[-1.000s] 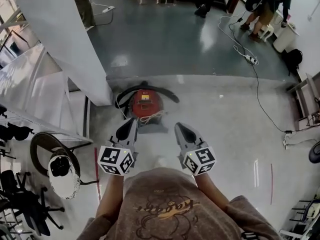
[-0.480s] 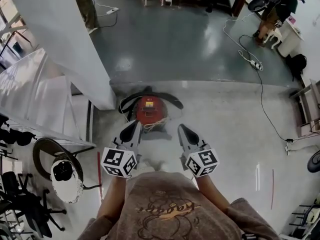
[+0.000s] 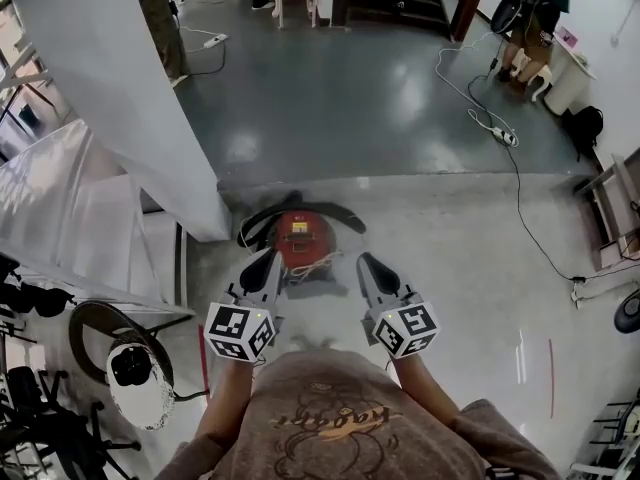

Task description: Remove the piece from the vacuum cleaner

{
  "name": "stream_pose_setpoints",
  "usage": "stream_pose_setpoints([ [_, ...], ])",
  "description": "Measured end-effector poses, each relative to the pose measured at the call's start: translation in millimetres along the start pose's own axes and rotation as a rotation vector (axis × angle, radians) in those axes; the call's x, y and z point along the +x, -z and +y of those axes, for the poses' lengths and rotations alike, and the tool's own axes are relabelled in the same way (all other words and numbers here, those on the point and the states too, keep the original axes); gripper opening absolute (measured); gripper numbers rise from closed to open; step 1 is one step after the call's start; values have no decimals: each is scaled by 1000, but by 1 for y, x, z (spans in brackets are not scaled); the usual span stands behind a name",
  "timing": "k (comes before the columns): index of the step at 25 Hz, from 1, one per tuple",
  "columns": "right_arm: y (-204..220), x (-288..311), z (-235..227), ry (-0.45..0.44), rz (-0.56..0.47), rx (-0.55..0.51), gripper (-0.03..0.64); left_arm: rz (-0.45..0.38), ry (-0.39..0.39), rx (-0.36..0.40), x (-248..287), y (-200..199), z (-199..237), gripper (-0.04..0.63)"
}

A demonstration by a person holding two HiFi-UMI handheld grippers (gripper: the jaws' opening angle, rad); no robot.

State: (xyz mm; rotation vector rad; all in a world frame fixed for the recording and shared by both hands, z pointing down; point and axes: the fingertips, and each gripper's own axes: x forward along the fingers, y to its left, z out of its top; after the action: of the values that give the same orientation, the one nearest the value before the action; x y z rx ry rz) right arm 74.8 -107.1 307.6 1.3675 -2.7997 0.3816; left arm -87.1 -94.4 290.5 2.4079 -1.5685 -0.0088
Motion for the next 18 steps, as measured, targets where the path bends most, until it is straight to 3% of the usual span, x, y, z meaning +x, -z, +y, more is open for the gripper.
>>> stream_pose_setpoints([
  [5,-1,5,1,3,-12,8,11,-1,5,-4,0,-2,8,19],
  [7,-2,6,2,-1,-14,13,54,-2,15,-4,-1,-3,8,99],
  [11,4,6,4,-31,10,41,161,-11,35,-23,-1,-4,9,173],
  [13,6,7,6,-41,24,52,218,-1,55,-43,1,-1,10,265],
  [18,12,11,7,-58,54,55,241,42,101,-22,6,10,7,305],
])
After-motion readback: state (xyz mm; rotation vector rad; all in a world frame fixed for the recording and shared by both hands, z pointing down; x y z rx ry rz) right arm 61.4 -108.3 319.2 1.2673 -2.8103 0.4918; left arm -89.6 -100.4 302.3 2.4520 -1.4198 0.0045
